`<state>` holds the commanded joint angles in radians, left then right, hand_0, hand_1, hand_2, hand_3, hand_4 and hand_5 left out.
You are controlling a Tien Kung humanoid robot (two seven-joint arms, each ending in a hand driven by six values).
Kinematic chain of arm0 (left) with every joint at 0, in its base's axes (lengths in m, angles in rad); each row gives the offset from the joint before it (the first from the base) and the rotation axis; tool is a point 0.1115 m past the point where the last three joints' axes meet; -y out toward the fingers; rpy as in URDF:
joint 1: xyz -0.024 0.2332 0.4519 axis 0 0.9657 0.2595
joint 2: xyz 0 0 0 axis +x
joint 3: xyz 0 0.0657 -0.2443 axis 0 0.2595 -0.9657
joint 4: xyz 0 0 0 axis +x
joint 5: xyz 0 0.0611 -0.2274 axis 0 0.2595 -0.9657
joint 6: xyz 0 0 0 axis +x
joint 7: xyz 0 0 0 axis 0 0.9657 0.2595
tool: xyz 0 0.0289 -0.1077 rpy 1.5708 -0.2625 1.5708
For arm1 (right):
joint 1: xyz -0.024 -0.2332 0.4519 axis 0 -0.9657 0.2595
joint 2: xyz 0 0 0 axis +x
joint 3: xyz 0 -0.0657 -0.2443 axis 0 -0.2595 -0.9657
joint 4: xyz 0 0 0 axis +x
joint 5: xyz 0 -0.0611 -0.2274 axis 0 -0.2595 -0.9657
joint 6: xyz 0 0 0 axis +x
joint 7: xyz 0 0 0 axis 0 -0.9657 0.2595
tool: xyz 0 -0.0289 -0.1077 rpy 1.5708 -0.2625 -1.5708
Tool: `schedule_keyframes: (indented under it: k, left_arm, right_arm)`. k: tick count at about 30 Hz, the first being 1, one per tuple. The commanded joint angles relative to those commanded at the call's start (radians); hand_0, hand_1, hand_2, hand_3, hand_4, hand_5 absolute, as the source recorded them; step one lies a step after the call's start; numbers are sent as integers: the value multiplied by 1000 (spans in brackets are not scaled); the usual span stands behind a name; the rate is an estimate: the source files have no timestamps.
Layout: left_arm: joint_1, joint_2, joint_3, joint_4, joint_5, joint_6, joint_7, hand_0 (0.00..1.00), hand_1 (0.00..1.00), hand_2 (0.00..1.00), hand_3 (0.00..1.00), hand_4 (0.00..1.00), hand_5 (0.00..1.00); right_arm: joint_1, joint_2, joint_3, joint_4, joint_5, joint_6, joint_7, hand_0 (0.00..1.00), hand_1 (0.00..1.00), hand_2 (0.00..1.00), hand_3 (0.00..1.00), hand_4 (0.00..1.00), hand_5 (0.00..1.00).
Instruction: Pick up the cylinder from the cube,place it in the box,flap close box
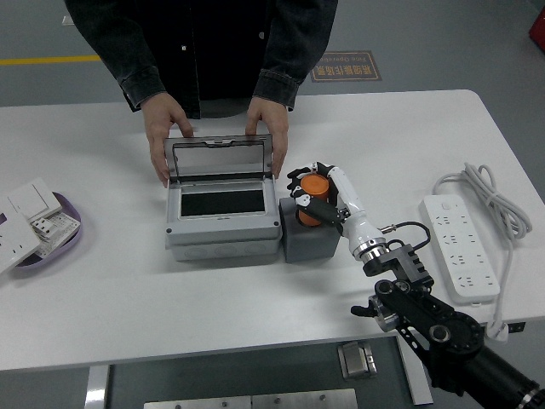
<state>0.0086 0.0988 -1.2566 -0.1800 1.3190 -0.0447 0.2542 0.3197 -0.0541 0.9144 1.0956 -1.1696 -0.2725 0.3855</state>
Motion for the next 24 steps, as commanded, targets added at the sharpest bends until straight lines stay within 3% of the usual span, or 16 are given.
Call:
schedule_keyframes:
  k: [6, 16, 17, 22, 23, 24]
  left_arm:
    - [1, -1, 1, 0, -2, 1, 0, 599, 580, 556, 596, 661, 251]
    - [1, 1, -7, 0, 9, 1, 6, 599, 581, 557, 598, 659, 249]
    - [1, 1, -8, 0, 11, 1, 7, 599, 580, 556, 597, 663, 256]
    - [2, 5, -13, 0, 18, 1, 12, 599, 580, 556, 597, 663, 256]
    - [2, 6, -15, 0, 20, 0, 13, 599, 580, 556, 598, 663, 256]
    - [1, 7, -16, 0, 22, 0, 13, 599, 580, 556, 598, 663, 256]
  right_arm:
    - [38, 2, -35, 25, -47, -31, -23, 291, 278, 278, 256, 2, 2]
    - [175, 19, -144, 83, -298, -76, -203, 272, 268, 266, 247, 2, 2]
    - [193, 20, -156, 86, -331, -75, -225, 119, 230, 260, 240, 2, 2]
    - [272, 36, -223, 74, -475, -59, -330, 119, 230, 260, 240, 2, 2]
    - [284, 42, -235, 69, -501, -53, -350, 38, 193, 259, 236, 2, 2]
    - [297, 51, -249, 61, -532, -45, -376, 38, 193, 259, 236, 2, 2]
